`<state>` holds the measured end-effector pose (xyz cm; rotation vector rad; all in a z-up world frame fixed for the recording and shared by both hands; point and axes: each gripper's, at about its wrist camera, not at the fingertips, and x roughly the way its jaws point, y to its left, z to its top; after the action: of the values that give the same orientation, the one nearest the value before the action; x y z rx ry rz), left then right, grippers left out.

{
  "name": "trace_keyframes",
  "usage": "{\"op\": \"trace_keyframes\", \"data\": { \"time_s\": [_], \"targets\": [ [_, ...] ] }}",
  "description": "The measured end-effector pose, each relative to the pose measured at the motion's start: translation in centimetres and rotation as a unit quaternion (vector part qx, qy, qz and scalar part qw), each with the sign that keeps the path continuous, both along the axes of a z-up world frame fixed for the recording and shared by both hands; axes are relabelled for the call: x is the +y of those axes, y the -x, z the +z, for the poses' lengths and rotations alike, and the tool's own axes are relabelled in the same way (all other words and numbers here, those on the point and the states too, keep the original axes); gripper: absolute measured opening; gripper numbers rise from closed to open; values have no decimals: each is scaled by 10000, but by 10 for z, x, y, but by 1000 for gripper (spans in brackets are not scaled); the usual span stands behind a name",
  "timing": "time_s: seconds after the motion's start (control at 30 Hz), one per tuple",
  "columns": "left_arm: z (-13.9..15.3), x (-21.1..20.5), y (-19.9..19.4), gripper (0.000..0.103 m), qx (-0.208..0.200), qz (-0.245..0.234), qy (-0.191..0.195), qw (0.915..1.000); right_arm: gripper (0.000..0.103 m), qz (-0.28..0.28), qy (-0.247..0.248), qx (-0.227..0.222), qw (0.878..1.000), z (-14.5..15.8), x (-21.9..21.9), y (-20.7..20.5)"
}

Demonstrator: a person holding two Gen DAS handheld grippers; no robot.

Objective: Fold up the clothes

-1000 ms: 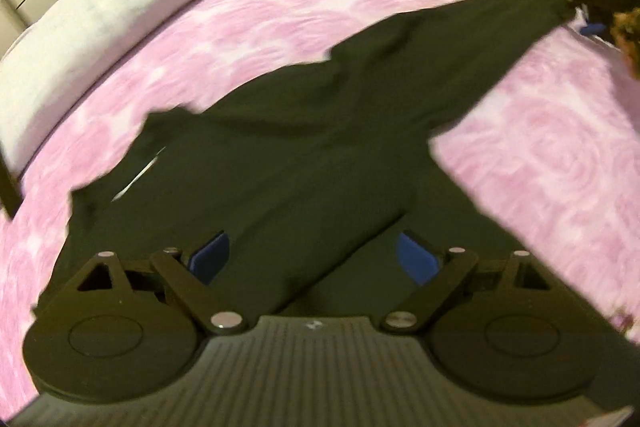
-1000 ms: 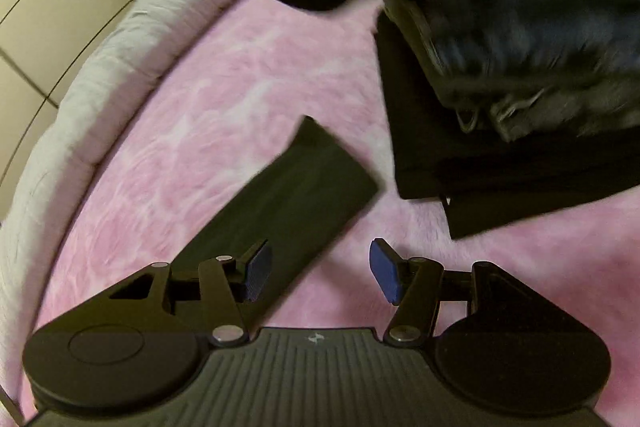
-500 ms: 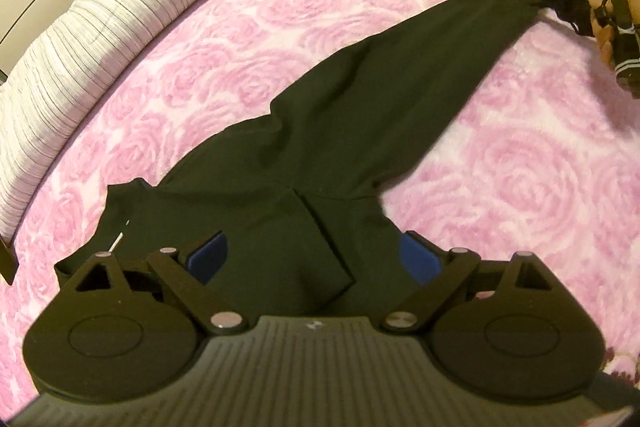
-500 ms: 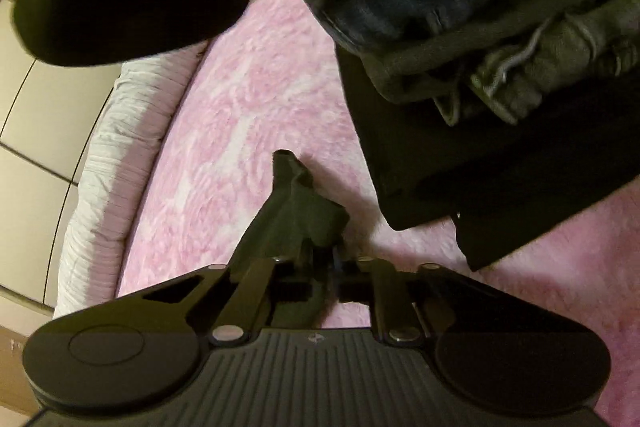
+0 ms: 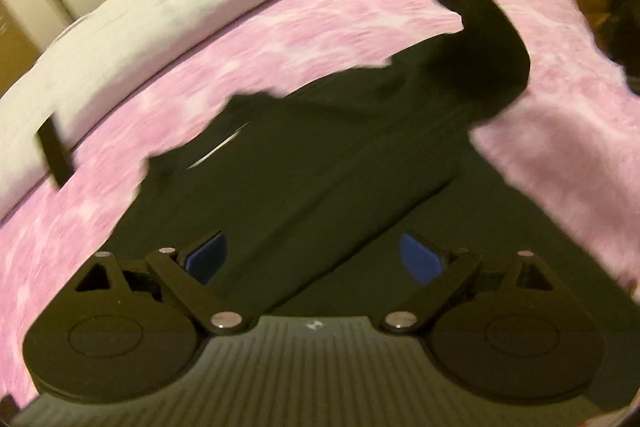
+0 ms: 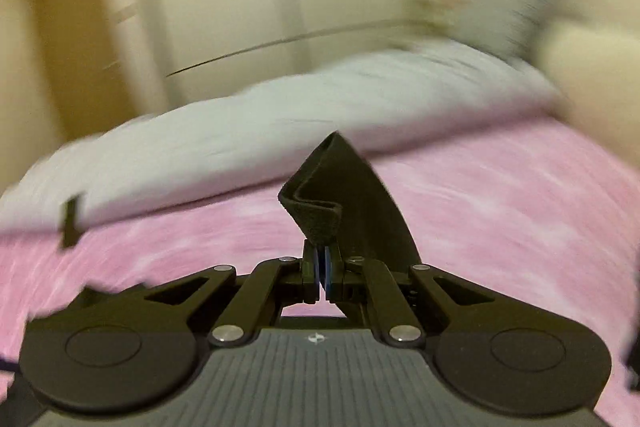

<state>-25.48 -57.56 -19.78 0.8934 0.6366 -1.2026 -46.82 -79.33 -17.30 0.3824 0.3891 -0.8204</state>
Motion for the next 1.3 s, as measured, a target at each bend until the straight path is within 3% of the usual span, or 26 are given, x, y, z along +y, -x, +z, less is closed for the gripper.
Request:
{"op": "trace_keyframes", "data": {
  "time_s": [0.2,0.33,0.4,0.43,0.5,0.6,0.67,0.77,0.9,0.97,1.03,1.13,1.17,1.2,1.3],
  "targets": [
    [5,101,-94,93,-57,609,-25,9981,5,1208,262,178,9922,-15,115,-170],
    [0,161,-149,94,-86,838,-82,9964,5,2232,301,825,9708,-54,188,-260],
    [-3,174,-166,94,-28,864,-40,9962,12,2578,115,1124,9596,-69,214,-276],
    [-5,177,-173,94,10,868,-3,9962,21,2728,12,1257,9538,-76,227,-282],
    [-7,176,-184,94,86,846,83,9963,29,2852,-62,1391,9483,-78,263,-277],
    [-12,158,-193,94,305,695,254,9968,38,2617,-257,1564,9521,-74,260,-262],
    [-20,139,-196,94,526,580,331,9964,55,2299,-413,1663,9580,-72,253,-244],
    [-36,105,-199,94,943,444,337,9940,58,1791,-599,1809,9652,-70,237,-212],
    [-63,58,-208,84,1556,386,232,9868,58,1163,-714,2020,9698,-77,202,-172],
    [-78,39,-218,74,1895,512,186,9804,58,925,-766,2086,9706,-81,187,-156],
    [-92,25,-228,71,2128,706,99,9745,58,773,-788,2095,9716,-84,174,-142],
    [-99,16,-238,31,2482,995,3,9636,58,551,-709,2181,9718,-90,155,-124],
    [-99,15,-239,11,2584,1052,6,9603,59,479,-650,2232,9714,-93,149,-119],
    [-98,14,-241,4,2685,1109,8,9569,59,407,-590,2283,9710,-95,144,-114],
    [-75,21,-250,5,2973,1456,385,9428,66,50,-336,2435,9693,-105,123,-100]
  ]
}}
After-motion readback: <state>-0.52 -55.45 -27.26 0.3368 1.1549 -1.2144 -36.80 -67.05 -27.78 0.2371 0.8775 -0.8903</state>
